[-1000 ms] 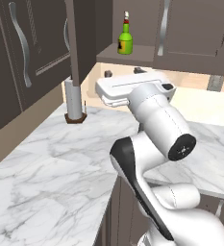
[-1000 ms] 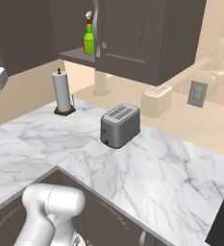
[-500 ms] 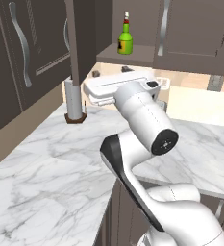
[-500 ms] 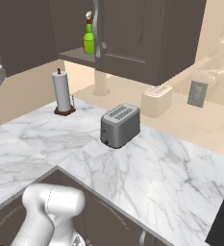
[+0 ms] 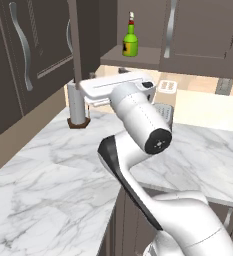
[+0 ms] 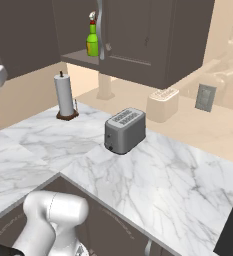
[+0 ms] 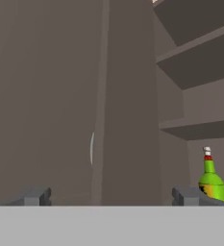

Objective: Pick up the bar soap and spray from the sink, and place them back in the cabinet, and close the cabinet doors.

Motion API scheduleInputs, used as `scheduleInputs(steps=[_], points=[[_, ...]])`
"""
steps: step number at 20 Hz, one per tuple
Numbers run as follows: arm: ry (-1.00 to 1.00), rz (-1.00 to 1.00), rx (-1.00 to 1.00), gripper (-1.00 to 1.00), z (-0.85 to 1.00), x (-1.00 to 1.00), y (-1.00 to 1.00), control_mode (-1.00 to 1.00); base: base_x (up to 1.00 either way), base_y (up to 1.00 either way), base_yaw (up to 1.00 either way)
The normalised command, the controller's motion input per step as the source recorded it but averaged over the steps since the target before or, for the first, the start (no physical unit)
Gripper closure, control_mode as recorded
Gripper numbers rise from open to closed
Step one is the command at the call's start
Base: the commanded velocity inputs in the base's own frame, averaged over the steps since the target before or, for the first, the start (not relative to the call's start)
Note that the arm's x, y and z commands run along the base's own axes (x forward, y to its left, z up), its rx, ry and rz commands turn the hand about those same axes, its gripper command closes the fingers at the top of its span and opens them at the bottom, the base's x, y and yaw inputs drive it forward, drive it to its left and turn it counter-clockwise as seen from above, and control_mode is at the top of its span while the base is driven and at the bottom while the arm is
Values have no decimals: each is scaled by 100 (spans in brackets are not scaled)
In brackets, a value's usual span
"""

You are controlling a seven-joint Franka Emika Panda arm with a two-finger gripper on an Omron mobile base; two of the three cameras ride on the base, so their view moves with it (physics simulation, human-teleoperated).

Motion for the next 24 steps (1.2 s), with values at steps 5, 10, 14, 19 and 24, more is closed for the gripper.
scheduleInputs(steps=[5,10,14,19,24], points=[[0,0,0,-100,-2,23,13,-100,0,0,0],[0,0,-1,-100,-1,22,15,-100,0,0,0],[0,0,0,-100,0,19,11,-100,0,0,0],[0,0,0,-100,0,16,5,-100,0,0,0],[0,0,0,-100,0,17,8,-100,0,0,0]])
